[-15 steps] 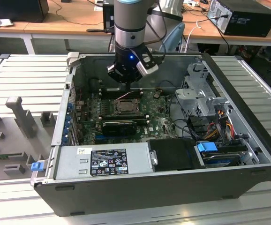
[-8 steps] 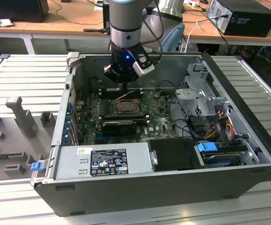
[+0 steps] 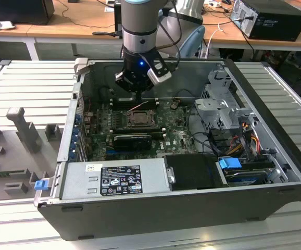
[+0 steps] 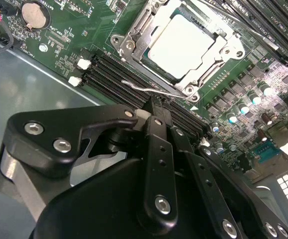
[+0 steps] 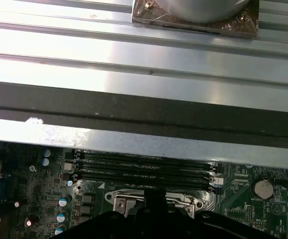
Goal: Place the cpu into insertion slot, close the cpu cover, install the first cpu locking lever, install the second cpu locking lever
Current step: 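Install the first cpu locking lever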
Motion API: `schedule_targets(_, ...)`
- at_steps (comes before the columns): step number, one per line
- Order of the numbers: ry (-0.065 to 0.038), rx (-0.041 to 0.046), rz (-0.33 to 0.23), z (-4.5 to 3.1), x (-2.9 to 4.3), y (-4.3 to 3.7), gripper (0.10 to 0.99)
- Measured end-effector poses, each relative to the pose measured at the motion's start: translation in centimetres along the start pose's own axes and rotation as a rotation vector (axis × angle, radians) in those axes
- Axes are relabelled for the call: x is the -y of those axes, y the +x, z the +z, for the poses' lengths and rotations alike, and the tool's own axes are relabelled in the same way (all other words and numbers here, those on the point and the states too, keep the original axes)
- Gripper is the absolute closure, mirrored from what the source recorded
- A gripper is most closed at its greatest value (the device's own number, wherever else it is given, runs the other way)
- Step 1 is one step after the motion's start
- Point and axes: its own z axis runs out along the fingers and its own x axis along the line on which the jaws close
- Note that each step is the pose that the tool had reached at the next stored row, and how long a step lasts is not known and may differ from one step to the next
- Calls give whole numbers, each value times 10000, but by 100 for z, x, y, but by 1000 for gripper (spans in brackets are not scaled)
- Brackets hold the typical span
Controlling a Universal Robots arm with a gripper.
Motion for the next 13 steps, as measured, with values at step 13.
schedule_targets(13, -190, 31, 132, 139, -25, -90, 980)
